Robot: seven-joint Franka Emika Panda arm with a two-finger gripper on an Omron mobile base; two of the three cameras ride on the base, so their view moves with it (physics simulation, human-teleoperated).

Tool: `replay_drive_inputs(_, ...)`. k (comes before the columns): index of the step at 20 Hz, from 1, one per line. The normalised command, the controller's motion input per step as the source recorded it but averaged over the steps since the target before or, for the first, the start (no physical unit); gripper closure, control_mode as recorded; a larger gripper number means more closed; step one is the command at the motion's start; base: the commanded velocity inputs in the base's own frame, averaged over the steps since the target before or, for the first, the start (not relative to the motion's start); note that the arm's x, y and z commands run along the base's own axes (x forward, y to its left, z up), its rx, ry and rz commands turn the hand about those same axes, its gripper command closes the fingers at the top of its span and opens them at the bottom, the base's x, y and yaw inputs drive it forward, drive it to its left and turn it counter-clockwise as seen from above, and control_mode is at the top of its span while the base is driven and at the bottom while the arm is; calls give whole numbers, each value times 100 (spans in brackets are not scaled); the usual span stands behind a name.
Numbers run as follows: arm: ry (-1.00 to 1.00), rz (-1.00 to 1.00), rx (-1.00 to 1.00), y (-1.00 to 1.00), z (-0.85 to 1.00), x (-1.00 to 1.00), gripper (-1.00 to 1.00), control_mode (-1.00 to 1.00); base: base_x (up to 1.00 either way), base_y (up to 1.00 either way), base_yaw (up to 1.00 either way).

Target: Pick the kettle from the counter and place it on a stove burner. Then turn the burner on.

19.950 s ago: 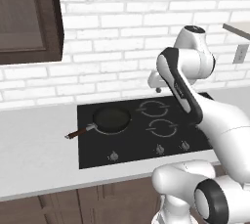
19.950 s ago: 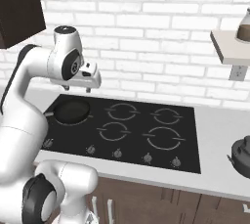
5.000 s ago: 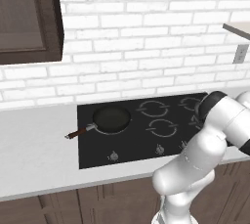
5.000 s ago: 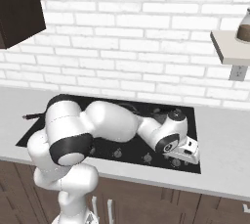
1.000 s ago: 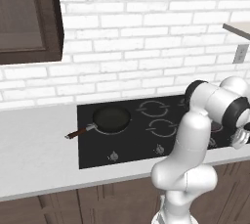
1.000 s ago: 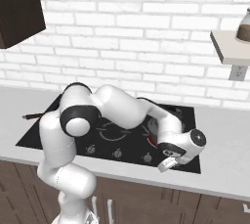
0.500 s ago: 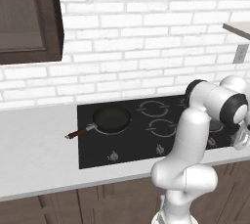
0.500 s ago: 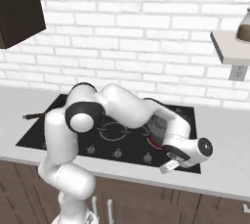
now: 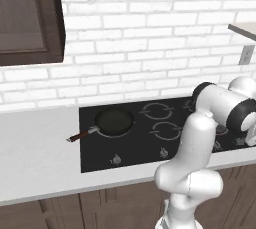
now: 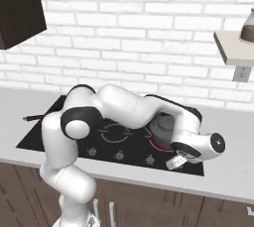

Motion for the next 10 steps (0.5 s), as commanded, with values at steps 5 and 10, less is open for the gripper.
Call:
replay_drive_inputs(5,-21,1,0,0,100,-15,-100,-100,0,0,0)
replay_drive_inputs(10,-46,13,0,13,98,-94,-100,-100,0,0,0)
